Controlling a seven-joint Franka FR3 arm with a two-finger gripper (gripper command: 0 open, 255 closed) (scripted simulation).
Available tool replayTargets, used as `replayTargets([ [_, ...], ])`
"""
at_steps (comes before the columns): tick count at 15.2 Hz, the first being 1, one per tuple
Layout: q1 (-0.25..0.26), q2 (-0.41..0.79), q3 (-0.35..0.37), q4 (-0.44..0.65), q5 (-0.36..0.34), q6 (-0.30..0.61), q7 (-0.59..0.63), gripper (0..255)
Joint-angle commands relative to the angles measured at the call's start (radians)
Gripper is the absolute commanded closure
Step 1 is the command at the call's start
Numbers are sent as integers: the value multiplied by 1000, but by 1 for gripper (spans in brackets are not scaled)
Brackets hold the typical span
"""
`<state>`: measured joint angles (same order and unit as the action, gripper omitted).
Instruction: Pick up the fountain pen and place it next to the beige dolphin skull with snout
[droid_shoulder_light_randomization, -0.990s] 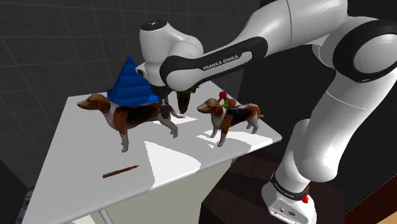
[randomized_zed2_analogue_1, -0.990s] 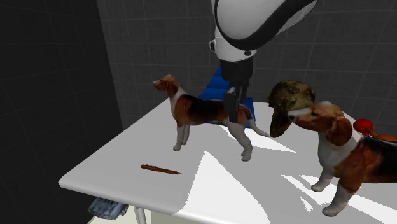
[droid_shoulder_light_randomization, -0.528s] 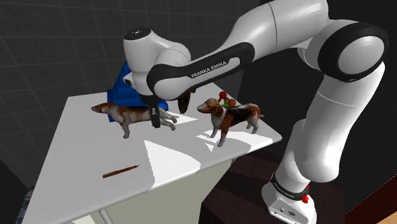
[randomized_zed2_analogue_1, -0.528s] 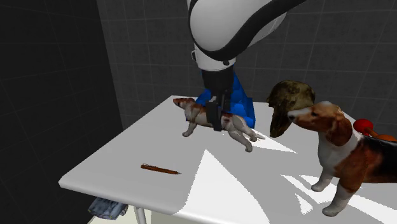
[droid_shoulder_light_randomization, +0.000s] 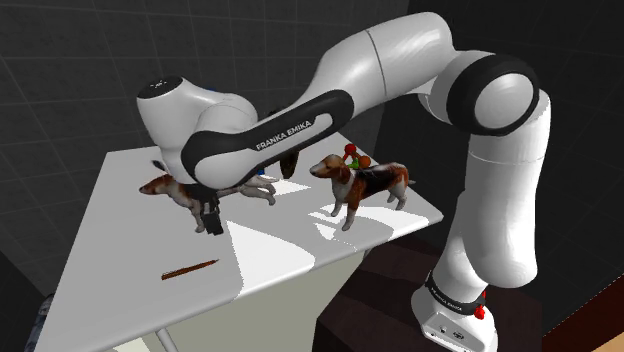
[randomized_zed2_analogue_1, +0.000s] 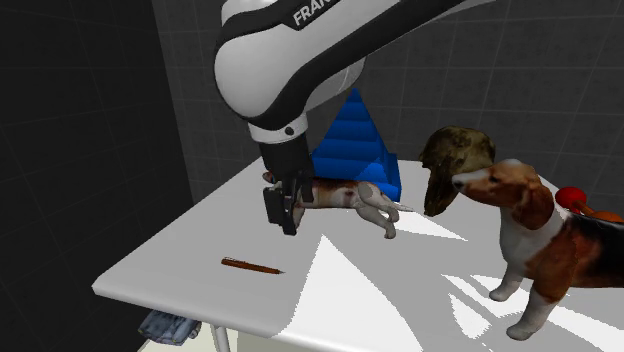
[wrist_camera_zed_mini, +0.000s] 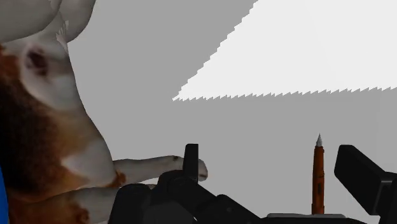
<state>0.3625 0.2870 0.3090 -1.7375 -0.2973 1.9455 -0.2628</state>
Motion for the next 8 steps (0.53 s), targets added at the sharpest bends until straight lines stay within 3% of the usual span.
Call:
replayTargets([
  [1,26,63,13,65,-1,-25,11,0],
  [8,119,272,42,291,-6,-107,27,0],
])
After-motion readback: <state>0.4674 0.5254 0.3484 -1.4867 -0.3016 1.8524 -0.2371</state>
